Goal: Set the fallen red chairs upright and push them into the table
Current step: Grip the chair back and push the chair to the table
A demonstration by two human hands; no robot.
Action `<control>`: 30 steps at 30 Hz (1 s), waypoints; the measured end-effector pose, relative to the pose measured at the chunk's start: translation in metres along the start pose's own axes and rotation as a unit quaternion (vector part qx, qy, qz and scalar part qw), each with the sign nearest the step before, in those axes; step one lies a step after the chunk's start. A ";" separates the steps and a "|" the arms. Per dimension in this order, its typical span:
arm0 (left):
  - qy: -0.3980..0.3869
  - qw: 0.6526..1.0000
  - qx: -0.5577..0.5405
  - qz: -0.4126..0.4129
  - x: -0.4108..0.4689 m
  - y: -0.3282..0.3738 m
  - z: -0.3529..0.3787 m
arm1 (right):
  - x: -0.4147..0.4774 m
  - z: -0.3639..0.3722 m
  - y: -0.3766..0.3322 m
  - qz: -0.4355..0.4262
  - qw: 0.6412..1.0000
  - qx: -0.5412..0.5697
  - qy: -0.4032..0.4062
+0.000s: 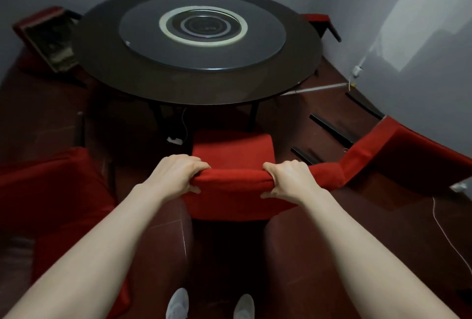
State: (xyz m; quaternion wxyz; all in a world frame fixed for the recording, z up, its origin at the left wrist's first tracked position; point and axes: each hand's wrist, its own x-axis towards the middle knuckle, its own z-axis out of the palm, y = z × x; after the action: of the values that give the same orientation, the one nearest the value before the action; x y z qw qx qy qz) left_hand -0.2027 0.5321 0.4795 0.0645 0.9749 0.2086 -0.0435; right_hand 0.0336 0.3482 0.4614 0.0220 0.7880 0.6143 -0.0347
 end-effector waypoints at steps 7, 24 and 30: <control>-0.010 0.998 -0.032 -0.051 -0.030 0.006 0.020 | -0.006 0.013 -0.017 -0.040 0.999 -0.031 -0.016; -0.046 0.999 0.027 0.001 -0.002 0.075 0.035 | -0.030 0.008 -0.001 -0.001 0.997 -0.022 -0.076; -0.024 0.999 0.034 -0.005 0.006 0.072 0.036 | -0.028 0.004 0.000 -0.011 0.995 -0.056 -0.077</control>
State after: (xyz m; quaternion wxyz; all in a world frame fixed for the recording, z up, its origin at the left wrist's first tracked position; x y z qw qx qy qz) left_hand -0.1692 0.4641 0.4513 0.0360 0.9741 0.2103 -0.0746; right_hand 0.0268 0.3207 0.4595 0.1128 0.7738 0.6202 -0.0613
